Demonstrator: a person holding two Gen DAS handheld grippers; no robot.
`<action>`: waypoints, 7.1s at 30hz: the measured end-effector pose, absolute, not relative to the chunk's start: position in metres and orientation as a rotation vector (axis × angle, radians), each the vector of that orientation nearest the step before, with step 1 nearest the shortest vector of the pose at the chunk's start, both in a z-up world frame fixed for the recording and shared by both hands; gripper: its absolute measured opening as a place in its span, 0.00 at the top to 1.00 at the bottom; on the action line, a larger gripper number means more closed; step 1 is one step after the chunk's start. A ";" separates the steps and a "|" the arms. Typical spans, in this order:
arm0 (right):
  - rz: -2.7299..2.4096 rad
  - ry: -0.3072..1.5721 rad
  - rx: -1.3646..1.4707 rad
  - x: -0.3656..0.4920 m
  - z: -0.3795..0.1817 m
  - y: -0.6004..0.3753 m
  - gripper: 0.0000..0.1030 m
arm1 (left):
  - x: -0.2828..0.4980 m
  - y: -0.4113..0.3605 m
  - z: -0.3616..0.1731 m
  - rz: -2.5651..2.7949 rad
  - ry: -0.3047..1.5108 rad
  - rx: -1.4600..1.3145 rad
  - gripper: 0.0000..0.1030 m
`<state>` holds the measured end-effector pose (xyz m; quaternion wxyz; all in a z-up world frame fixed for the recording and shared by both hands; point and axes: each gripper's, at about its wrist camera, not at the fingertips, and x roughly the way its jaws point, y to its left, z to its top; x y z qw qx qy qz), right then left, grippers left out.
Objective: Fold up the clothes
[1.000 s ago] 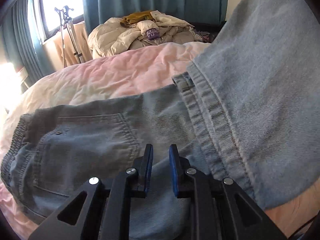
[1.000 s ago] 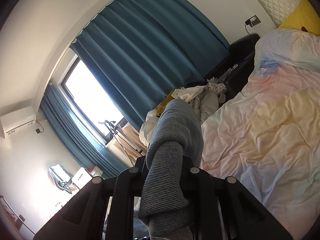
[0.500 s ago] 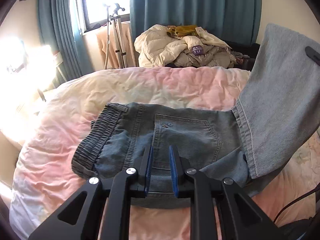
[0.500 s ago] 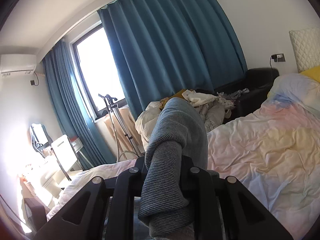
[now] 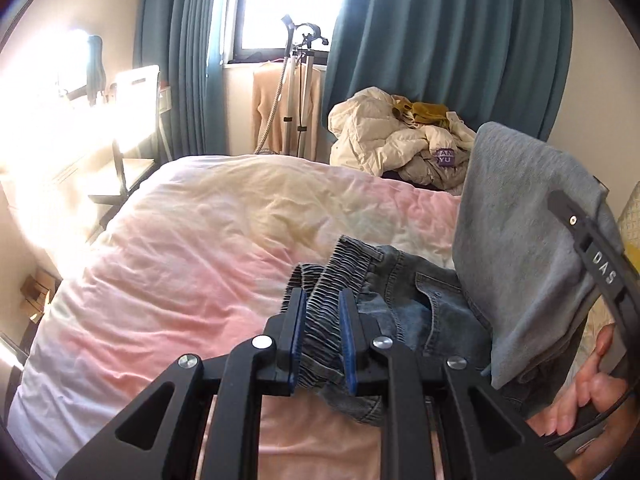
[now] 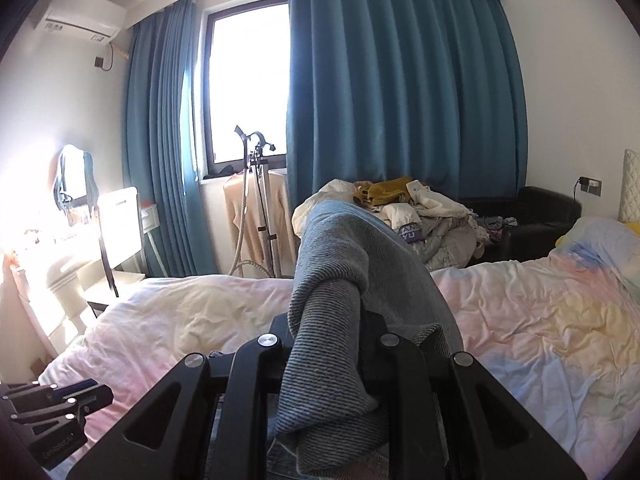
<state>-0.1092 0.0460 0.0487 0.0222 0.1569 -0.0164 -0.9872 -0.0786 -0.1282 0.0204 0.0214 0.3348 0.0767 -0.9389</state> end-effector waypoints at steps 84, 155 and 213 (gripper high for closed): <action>-2.719 0.293 1.170 -0.062 -0.097 0.163 0.49 | -0.123 -0.143 -0.058 -2.773 0.543 1.198 0.64; -2.530 -0.013 1.241 -0.056 -0.102 0.159 0.76 | -0.103 -0.186 -0.163 -2.304 2.119 0.986 0.20; -2.483 -0.726 0.983 -0.151 -0.076 0.219 0.88 | -0.123 -0.181 -0.153 -2.311 1.956 1.151 0.66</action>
